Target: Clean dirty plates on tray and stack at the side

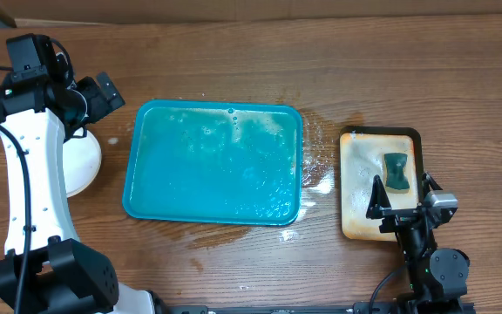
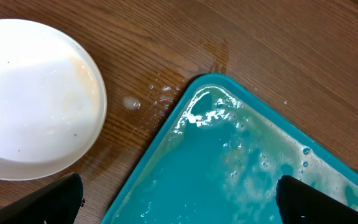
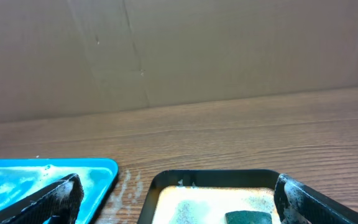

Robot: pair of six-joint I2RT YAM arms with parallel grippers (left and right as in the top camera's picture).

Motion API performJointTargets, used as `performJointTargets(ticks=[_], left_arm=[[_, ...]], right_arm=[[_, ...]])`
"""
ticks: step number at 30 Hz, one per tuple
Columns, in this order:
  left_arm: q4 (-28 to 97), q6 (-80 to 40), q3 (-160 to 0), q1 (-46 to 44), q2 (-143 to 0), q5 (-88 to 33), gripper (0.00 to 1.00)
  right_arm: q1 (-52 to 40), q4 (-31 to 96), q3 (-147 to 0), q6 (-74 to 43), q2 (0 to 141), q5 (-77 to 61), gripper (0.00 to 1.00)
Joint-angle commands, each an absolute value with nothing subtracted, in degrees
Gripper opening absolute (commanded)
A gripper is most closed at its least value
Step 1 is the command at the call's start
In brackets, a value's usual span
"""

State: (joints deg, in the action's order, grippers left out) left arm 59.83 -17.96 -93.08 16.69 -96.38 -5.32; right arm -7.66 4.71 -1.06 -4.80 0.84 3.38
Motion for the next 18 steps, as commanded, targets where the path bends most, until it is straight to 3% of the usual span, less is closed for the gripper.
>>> performJointTargets(ticks=[1, 12, 18], left_arm=[[59.8, -17.1, -94.0, 16.5, -95.4, -5.3, 1.0], [60.4, -11.4, -93.9, 16.0, -95.3, 3.0, 1.0], [57.6, -11.2, -93.9, 9.4, -91.4, 15.1, 1.0]], right_arm=[[-8.1, 4.5, -0.4, -4.5, 0.2, 3.3, 1.0], [-8.1, 4.5, -0.4, -4.5, 0.2, 3.3, 1.0], [-8.1, 4.5, -0.4, -4.5, 0.2, 3.3, 1.0]])
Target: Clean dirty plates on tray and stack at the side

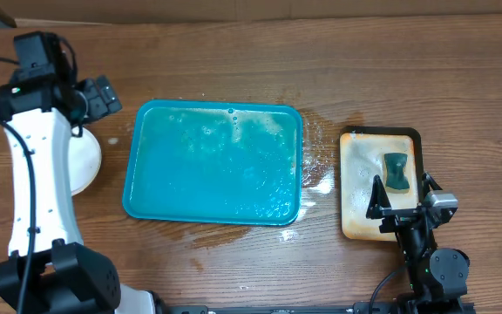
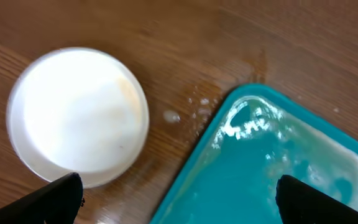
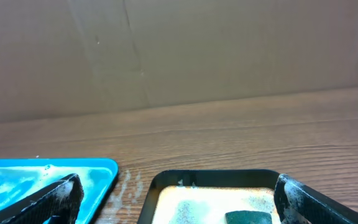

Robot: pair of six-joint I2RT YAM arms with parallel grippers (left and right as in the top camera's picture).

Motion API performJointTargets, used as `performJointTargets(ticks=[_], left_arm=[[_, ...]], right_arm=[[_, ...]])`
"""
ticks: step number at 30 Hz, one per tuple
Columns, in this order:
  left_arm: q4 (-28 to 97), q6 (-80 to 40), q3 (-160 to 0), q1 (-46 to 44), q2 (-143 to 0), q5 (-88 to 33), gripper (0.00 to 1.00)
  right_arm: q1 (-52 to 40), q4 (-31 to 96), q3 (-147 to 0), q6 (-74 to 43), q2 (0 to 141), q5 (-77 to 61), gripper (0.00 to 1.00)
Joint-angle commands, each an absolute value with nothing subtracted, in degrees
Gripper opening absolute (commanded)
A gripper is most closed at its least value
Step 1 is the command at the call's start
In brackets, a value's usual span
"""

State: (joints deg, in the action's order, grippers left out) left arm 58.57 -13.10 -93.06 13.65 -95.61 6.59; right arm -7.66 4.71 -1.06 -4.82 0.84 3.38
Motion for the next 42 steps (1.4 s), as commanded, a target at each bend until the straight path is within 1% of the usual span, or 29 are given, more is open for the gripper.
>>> performJointTargets(ticks=[1, 3, 7, 10, 13, 14, 17, 23, 28, 33, 42], left_arm=[[56.4, -10.2, -93.9, 7.6, -90.3, 16.2, 1.0], [53.8, -5.3, -93.9, 4.2, -88.3, 16.1, 1.0], [48.1, 8.3, -93.9, -2.9, -83.8, 11.6, 1.0], [43.2, 13.5, -93.8, -6.1, -80.7, 7.8, 1.0], [39.6, 13.7, -93.3, -6.7, -78.1, 4.0, 1.0], [36.5, 13.7, -91.8, -6.7, -76.2, 1.7, 1.0], [29.9, 13.2, -86.1, -6.7, -72.1, 0.3, 1.0], [14.3, 11.6, -66.2, -6.7, -60.2, 0.0, 1.0], [4.2, 11.6, -49.1, -6.6, -48.9, 0.0, 1.0], [-0.6, 9.5, -35.7, -4.8, -37.3, 0.0, 1.0], [-0.7, 2.2, -18.8, -0.6, -18.5, 0.2, 1.0]], right_arm=[[-8.1, 4.5, -0.4, -4.5, 0.2, 3.3, 1.0], [-8.1, 4.5, -0.4, -4.5, 0.2, 3.3, 1.0], [-8.1, 4.5, -0.4, -4.5, 0.2, 3.3, 1.0], [-8.1, 4.5, -0.4, -4.5, 0.2, 3.3, 1.0], [-8.1, 4.5, -0.4, -4.5, 0.2, 3.3, 1.0], [-8.1, 4.5, -0.4, -4.5, 0.2, 3.3, 1.0], [-8.1, 4.5, -0.4, -4.5, 0.2, 3.3, 1.0], [-8.1, 4.5, -0.4, -4.5, 0.2, 3.3, 1.0], [-8.1, 4.5, -0.4, -4.5, 0.2, 3.3, 1.0], [-8.1, 4.5, -0.4, -4.5, 0.2, 3.3, 1.0], [-8.1, 4.5, -0.4, -4.5, 0.2, 3.3, 1.0]])
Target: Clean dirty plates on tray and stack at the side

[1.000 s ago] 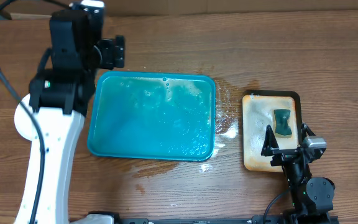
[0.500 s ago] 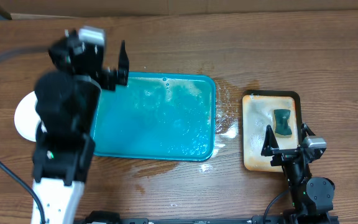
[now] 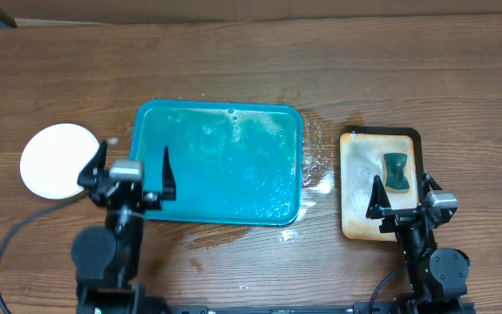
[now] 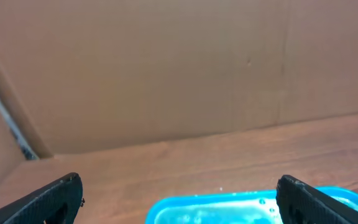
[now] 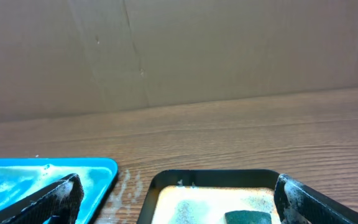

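A white plate lies on the wooden table left of the blue tray, which holds only soapy water. My left gripper sits low at the tray's near left corner, open and empty. In the left wrist view the left gripper faces level across the tray toward the back wall. My right gripper rests open and empty at the near end of a small black tray. The right wrist view shows the right gripper over that black tray.
A dark green sponge lies in the foam of the black tray and appears in the right wrist view as the sponge. Water is spilled on the table between the two trays. A cardboard wall stands behind the table.
My left arm, then raised over the table's left side with its camera looking down on plate and tray corner, is now folded back low at the near edge. The plate is uncovered. The right arm is unchanged.
My left gripper first hung open close above the plate and the tray's left far corner. It then stood higher, with the whole plate below it. Now it rests low near the tray's near left corner. The plate, trays, sponge and right gripper have stayed put.
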Robot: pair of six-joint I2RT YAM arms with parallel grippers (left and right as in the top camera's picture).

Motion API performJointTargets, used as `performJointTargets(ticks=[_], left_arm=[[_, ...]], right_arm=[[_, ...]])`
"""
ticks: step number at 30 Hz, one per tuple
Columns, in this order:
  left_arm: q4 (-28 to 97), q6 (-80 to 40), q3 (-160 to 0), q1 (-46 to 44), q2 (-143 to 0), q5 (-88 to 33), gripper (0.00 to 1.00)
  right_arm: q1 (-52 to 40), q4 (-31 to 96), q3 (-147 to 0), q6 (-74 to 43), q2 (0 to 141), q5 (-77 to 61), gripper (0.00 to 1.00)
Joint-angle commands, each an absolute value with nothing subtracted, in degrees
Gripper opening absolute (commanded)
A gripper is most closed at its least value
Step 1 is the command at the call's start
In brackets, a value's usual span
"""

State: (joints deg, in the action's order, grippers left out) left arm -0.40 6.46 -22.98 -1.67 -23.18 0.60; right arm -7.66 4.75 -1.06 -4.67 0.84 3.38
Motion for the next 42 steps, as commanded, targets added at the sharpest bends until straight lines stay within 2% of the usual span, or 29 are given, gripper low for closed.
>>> performJointTargets(ticks=[1, 7, 17, 42], left_arm=[[-0.6, 1.5, -17.3, -0.4, -16.7, 0.2, 1.0], [0.1, -2.1, -10.5, 0.7, -7.7, 0.2, 1.0], [0.1, -3.5, -5.3, 0.8, -0.4, 0.2, 1.0], [4.5, -1.3, -0.3, 0.8, -0.1, 0.1, 1.0]], right_arm=[[-8.1, 4.5, -0.4, -4.5, 0.2, 3.3, 1.0], [-8.1, 4.5, -0.4, -4.5, 0.2, 3.3, 1.0], [-8.1, 4.5, -0.4, -4.5, 0.2, 3.3, 1.0], [-8.1, 4.5, -0.4, -4.5, 0.2, 3.3, 1.0]])
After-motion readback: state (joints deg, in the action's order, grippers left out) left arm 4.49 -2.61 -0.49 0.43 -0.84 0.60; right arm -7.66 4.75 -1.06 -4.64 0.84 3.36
